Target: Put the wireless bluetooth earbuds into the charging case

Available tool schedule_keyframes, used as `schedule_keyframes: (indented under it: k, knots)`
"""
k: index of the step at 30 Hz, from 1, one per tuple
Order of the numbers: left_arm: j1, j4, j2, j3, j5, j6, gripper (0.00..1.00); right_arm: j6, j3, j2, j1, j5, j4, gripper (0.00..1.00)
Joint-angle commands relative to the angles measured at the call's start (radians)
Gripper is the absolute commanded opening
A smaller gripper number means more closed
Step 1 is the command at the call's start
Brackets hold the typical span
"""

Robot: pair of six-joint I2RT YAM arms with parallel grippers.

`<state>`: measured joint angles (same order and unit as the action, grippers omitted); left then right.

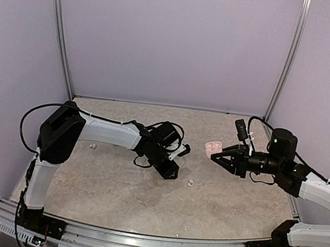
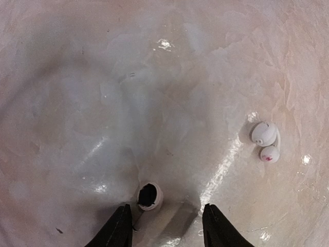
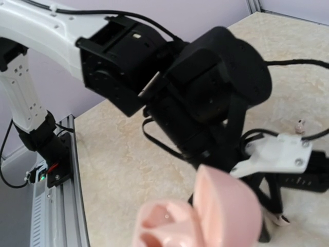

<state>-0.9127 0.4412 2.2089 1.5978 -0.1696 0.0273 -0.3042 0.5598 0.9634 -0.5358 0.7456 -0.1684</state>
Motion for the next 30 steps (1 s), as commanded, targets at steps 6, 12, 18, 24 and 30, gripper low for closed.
schedule_keyframes:
  k: [6, 12, 18, 24, 30]
  knots:
    - [-0.043, 0.116, -0.026, 0.035, -0.132, 0.064, 0.45, 0.002, 0.0, -0.008, 0.01, 0.015, -0.003, 0.01]
    - [-0.012, 0.074, -0.04, 0.045, -0.086, 0.11, 0.44, 0.004, 0.005, -0.013, 0.01, 0.014, 0.006, 0.01]
    - [0.015, 0.029, -0.088, 0.048, 0.036, 0.15, 0.43, 0.002, 0.003, -0.02, 0.01, 0.009, 0.006, 0.01]
    - [0.018, 0.028, -0.047, 0.092, 0.042, 0.149, 0.4, 0.002, 0.003, -0.022, 0.01, 0.008, 0.008, 0.01]
    - [0.017, 0.018, -0.003, 0.122, 0.035, 0.148, 0.38, 0.0, 0.002, -0.031, 0.011, 0.003, 0.018, 0.01]
